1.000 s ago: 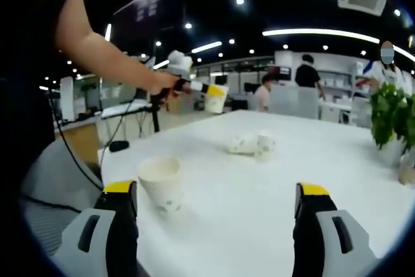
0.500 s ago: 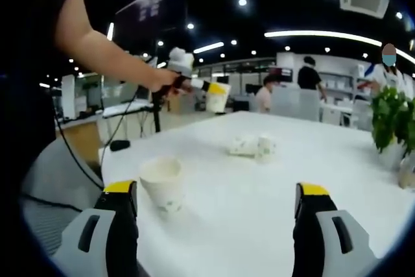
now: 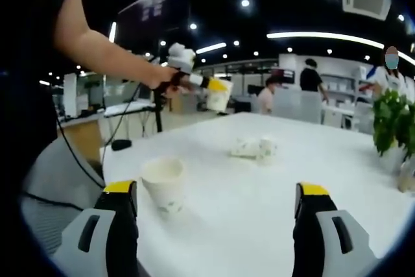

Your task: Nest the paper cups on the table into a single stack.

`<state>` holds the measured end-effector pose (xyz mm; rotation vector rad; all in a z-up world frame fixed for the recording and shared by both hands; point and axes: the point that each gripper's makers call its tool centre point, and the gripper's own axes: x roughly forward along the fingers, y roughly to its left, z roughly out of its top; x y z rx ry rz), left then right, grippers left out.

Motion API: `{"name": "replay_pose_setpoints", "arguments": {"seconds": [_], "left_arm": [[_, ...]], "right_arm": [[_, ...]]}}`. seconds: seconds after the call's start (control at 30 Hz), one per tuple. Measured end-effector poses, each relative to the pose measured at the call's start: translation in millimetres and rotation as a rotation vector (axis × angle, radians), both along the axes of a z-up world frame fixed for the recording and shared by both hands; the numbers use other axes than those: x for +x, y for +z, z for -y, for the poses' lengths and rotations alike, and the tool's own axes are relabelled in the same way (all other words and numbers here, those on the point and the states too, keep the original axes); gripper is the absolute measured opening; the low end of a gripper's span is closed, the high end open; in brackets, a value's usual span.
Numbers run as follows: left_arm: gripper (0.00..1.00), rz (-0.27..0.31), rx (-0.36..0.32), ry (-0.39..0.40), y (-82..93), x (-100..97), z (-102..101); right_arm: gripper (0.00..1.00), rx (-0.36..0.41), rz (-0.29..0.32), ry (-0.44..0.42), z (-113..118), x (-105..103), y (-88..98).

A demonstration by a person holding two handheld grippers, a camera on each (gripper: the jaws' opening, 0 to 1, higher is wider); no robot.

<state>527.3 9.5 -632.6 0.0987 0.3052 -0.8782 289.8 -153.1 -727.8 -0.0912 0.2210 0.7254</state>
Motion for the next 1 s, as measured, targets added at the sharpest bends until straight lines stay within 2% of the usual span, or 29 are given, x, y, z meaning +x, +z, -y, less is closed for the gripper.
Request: {"name": "replay_pose_setpoints", "arguments": {"seconds": [0.3,0.43,1.0], "left_arm": [[0.45,0.011,-0.003,-0.035,11.3,-15.0,10],[0.45,0.013,0.004,-0.051,11.6,-16.4,13],[0.45,0.018,0.000,-0.104,22.8,-49.1,26]], "right_arm": [[1.00,-0.015,0.009,0.013,0,-2,2.5],[1.00,-0.015,0.013,0.008,4,-1,3.3],[1.00,-0.017,0.018,0.000,14,0,9.4]]}}
